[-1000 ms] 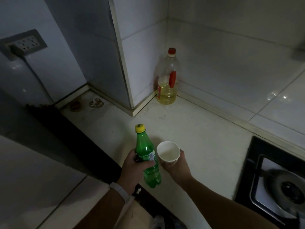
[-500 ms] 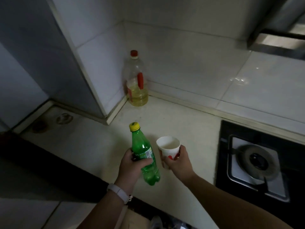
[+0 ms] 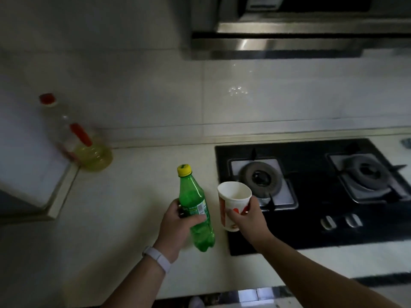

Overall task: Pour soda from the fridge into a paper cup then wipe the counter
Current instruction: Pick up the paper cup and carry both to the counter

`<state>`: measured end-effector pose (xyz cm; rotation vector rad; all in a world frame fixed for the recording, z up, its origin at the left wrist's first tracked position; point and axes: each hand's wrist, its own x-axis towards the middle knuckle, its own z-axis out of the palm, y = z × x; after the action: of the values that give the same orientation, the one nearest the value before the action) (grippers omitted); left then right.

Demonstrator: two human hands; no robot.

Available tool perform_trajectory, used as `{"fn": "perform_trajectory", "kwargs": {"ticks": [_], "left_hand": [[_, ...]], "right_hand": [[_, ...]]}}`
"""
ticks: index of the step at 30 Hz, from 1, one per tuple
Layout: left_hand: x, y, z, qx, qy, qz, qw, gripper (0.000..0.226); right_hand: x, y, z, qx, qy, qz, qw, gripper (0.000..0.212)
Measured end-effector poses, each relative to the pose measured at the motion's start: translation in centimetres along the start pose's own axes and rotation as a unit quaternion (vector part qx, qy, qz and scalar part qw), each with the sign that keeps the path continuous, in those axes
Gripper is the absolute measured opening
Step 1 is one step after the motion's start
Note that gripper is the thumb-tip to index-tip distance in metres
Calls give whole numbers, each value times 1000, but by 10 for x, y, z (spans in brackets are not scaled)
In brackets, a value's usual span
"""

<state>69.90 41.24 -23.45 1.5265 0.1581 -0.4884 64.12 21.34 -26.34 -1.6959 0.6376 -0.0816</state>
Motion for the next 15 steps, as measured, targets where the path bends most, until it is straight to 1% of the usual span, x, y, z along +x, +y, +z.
{"fn": "perform_trajectory", "kwargs": {"ticks": [6,11,13,15], "left_hand": [[-11,14,93,39,-65,16,997,54],[-32,18,183,58,-113,19,992,66],[-42,16,219,73,-131,24,988,62],[-53,14,256,76,-146,29,986,52]], "right_hand": [[-11,4,-92,35,53,4,998,58],[-26,16,-187,70,102,1,992,56],[-33,24,-226,86,121,4,989,56],[-42,31,-264,98,139,2,985,55]]}}
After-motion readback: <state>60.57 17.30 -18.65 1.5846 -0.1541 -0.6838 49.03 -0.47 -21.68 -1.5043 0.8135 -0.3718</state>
